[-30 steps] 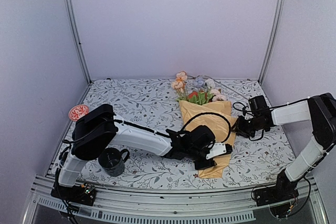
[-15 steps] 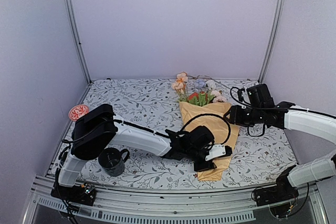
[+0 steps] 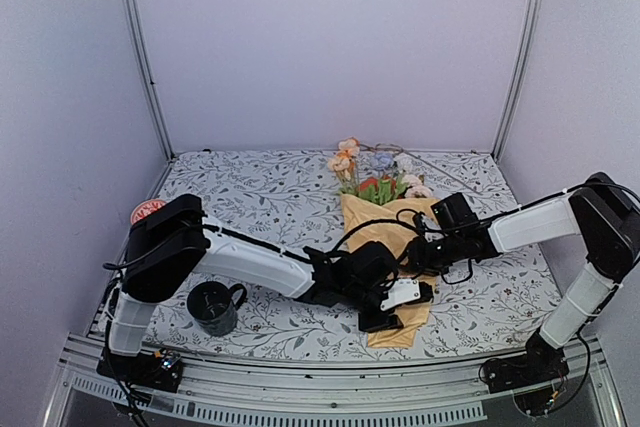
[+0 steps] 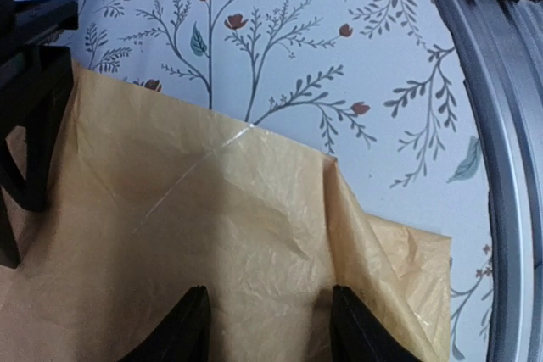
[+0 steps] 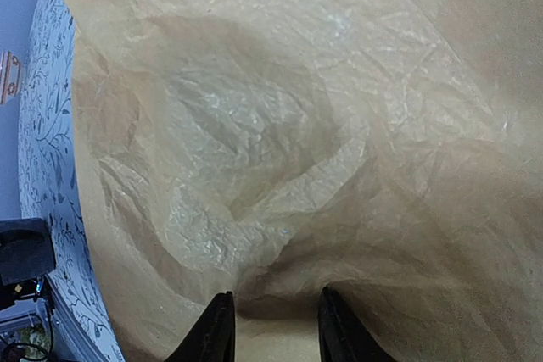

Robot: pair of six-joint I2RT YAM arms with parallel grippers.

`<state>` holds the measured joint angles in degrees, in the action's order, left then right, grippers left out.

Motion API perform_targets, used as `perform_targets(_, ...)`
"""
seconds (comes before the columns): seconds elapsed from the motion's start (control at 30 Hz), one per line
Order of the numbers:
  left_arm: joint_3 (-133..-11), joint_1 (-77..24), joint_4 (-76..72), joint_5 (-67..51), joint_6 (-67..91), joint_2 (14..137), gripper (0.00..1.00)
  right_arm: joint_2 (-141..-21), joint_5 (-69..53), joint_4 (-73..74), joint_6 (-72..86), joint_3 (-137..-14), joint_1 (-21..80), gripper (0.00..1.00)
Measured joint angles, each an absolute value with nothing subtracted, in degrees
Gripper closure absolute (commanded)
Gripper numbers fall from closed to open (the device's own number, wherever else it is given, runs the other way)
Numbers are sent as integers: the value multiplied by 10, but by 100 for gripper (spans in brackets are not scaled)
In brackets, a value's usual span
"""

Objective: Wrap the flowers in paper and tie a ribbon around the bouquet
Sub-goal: Press the fold line on the folded bouquet.

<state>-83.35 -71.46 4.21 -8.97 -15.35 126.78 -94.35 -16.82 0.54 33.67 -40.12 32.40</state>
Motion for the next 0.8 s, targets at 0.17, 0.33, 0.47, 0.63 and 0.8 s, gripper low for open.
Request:
perform_targets(0.17, -764, -724, 58, -101, -147, 1208, 55, -950, -171, -13, 350, -401, 322, 64)
perform_targets(0.33, -730, -743, 98, -116, -149, 1166, 62, -950, -172, -14, 350, -401, 322, 63)
perform_targets(0.47, -709, -746, 117, -138, -152, 1119, 96, -950, -175, -13, 349, -402, 321, 63)
perform_targets(0.63, -709, -738, 81, -127, -152, 1074, 100, -950, -177, -13, 349, -402, 321, 63)
perform_targets(0.8, -796, -733, 98, -96, -148, 1175, 100, -950, -178, -12, 348, -403, 321, 63)
